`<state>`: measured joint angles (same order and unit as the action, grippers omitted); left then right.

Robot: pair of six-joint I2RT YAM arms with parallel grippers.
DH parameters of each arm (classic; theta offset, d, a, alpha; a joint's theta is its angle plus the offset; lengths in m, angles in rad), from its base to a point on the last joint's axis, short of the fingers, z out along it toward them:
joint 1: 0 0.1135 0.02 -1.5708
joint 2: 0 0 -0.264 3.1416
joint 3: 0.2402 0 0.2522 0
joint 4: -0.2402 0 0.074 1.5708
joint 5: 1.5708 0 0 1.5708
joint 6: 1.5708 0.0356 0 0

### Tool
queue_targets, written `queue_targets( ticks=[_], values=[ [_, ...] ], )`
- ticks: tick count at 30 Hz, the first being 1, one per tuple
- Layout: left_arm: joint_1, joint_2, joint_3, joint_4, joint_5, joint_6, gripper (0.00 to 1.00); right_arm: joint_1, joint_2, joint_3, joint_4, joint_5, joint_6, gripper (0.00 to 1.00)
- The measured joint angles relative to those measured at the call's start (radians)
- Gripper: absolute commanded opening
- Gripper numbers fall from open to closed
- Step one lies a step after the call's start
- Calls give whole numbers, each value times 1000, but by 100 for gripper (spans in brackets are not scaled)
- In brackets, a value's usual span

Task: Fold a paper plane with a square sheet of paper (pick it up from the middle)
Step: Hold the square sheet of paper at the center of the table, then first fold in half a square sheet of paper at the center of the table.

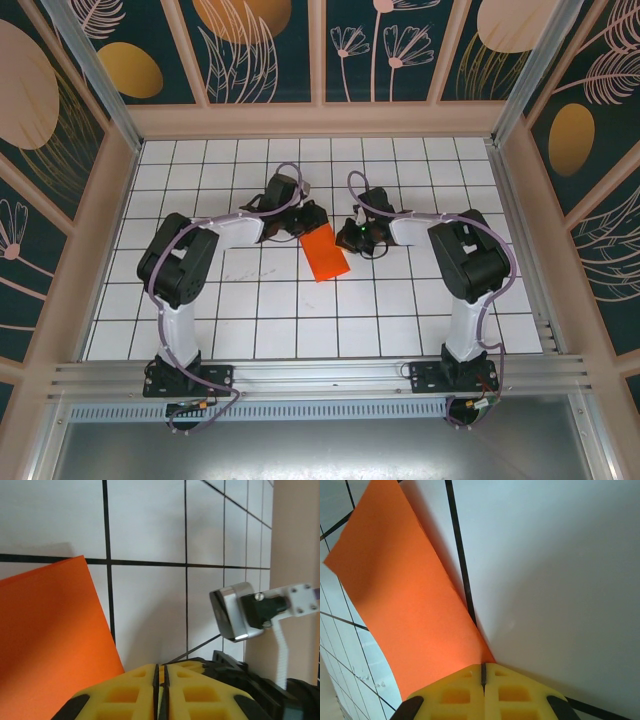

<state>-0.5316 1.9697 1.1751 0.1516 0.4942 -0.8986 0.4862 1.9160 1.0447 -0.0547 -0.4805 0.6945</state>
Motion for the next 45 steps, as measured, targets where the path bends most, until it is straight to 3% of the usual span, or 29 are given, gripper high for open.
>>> queue_targets(
  ticks=[15, 28, 45],
  values=[
    [-15, 122, 53, -43, 7, 33, 6, 0, 0, 0, 30, -16, 19, 0],
    [-15, 130, 53, -46, 8, 42, 9, 0, 25, -10, 77, -47, 26, 0],
    [-15, 136, 44, -45, -14, 50, 0, 0, 13, -53, 126, -88, 22, 0]
  ],
)
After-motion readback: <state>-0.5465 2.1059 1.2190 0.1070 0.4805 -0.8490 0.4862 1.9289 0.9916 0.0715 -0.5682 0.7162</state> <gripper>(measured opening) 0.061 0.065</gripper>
